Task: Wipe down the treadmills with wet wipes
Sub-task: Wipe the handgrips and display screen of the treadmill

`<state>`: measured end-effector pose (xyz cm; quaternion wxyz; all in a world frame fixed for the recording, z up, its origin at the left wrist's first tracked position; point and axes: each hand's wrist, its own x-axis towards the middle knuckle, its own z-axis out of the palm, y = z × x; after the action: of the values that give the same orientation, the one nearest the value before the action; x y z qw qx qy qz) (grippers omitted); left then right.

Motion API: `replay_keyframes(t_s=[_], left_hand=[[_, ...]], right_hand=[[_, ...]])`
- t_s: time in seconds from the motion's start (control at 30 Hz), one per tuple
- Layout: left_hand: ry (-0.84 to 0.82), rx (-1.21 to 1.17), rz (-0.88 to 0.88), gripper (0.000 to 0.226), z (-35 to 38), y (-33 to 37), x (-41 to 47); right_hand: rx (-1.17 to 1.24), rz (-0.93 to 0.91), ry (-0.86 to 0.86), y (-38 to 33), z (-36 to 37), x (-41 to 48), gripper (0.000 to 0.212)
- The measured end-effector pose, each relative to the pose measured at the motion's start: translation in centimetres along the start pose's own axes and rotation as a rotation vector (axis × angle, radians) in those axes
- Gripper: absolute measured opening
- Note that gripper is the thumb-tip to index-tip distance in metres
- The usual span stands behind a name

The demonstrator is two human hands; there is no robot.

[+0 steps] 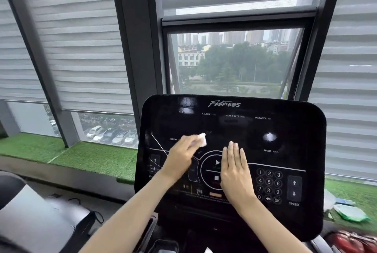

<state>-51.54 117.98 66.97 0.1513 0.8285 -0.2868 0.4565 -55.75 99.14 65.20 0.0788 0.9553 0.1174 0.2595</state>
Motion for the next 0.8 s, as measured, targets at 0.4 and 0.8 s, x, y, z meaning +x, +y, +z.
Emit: replay_keyframes(t_s=[0.4,0.8], left_hand=[[0.070,0.029,-0.055,0.030,1.5,2.4,1.4],[0.226,0.055,-0.511,0.057,1.3,0.5,0.3]], right_hand=[[0.007,-0.001,0.105,0.0,1.2,0.0,0.067],[0.010,-0.005,0.147,-0.2,1.3,0.1,0.054]])
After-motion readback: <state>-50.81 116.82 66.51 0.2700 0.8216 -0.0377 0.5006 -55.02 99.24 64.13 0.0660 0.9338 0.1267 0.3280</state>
